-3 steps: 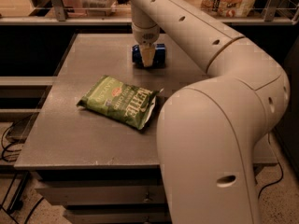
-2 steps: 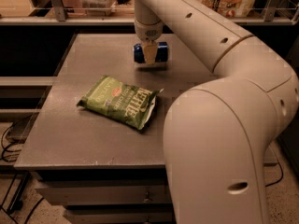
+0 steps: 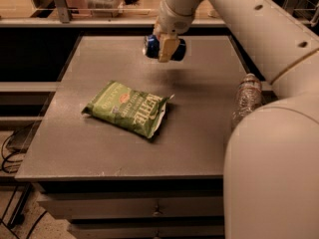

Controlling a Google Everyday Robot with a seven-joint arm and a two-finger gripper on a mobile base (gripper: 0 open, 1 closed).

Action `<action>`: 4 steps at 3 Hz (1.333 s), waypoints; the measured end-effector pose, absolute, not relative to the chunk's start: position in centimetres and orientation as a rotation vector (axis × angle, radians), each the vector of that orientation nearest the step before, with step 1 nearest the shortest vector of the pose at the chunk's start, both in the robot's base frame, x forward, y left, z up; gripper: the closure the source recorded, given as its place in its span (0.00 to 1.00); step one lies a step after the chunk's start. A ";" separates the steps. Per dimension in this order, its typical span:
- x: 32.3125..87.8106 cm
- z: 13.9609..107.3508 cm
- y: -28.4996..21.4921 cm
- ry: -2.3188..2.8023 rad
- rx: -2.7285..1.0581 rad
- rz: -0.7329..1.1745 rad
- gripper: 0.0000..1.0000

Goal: Place pepsi can upright

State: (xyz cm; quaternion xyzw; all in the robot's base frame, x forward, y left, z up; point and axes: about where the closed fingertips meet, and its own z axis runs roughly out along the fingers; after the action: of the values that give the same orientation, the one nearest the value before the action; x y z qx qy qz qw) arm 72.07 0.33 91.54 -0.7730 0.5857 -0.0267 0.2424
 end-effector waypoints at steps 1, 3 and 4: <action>70.7 92.8 -0.7 1.498 -1.990 0.114 1.00; 69.6 93.4 -2.9 1.390 -1.712 0.485 1.00; 69.6 93.4 -3.8 1.372 -1.587 0.624 1.00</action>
Offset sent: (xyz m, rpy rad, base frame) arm -0.0318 -0.0486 0.0340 0.6799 0.0942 0.0780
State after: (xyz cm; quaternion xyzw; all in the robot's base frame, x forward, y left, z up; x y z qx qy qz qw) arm 69.57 -3.79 93.41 -0.6444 0.5572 0.2531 0.4584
